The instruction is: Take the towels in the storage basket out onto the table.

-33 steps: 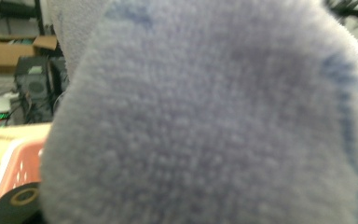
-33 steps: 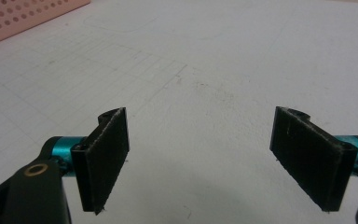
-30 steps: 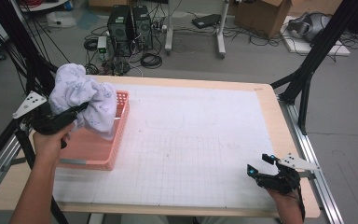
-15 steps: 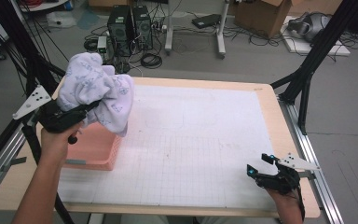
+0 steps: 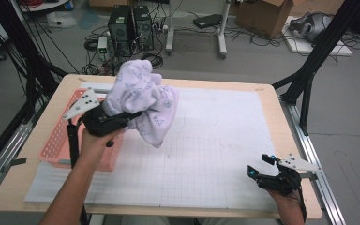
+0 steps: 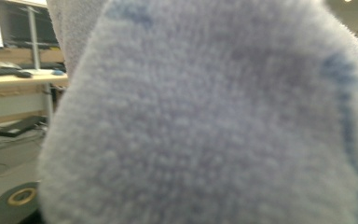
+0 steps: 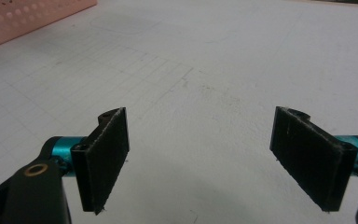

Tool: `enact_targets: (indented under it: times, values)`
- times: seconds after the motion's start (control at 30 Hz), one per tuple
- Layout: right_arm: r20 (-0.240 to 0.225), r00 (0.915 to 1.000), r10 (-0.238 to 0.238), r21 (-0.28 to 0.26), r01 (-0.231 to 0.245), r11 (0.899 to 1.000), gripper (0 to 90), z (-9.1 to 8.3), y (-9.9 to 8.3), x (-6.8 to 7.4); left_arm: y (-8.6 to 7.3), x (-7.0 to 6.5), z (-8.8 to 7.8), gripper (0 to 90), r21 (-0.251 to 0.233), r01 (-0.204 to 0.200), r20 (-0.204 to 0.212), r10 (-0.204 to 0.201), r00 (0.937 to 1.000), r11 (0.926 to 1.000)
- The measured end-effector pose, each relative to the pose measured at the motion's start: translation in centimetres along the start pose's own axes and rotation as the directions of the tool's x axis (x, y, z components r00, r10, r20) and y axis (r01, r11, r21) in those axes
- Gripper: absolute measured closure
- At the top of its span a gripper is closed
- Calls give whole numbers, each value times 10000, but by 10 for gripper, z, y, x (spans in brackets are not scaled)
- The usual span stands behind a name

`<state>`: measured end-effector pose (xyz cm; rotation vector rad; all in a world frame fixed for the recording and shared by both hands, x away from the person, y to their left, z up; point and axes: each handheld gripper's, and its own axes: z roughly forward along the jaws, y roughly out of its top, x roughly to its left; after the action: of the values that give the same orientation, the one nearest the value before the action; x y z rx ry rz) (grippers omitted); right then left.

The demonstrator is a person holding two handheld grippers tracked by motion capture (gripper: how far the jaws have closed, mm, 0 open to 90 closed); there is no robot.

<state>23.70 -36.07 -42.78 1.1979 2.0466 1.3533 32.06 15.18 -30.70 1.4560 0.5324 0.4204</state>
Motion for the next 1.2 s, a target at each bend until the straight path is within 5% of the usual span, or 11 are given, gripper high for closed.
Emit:
enact_targets:
  times: [0.4,0.6,0.8,0.9,0.97,1.1,1.2]
  values:
    - [-123,9999,-17,78,18,10000,184,2,0,0,-54,-33,81,555,1058,439,1040,-549,9931,9934]
    - [-89,10000,28,115,-27,9999,184,2,-1,-1,-86,-46,120,553,1919,541,1450,-828,9860,9799]
    - [-75,9999,90,69,-89,9999,184,0,-2,-4,-109,-49,140,547,2514,740,1440,-1129,9831,9651]
    - [-95,9999,50,96,-50,9999,184,0,-2,-4,-120,-48,145,536,2750,840,1240,-1219,9848,9578]
    - [-111,9998,141,117,-140,9998,184,1,-2,-3,-127,-46,149,512,3207,899,972,-1272,9871,9429]
    - [-123,9999,35,155,-33,9999,184,2,-2,-2,-131,-40,149,297,3921,1527,-132,-1604,9870,9072]
    - [-114,9999,32,141,-31,9999,184,2,-3,-3,-123,-35,141,196,4079,1593,-924,-1329,9868,8990]
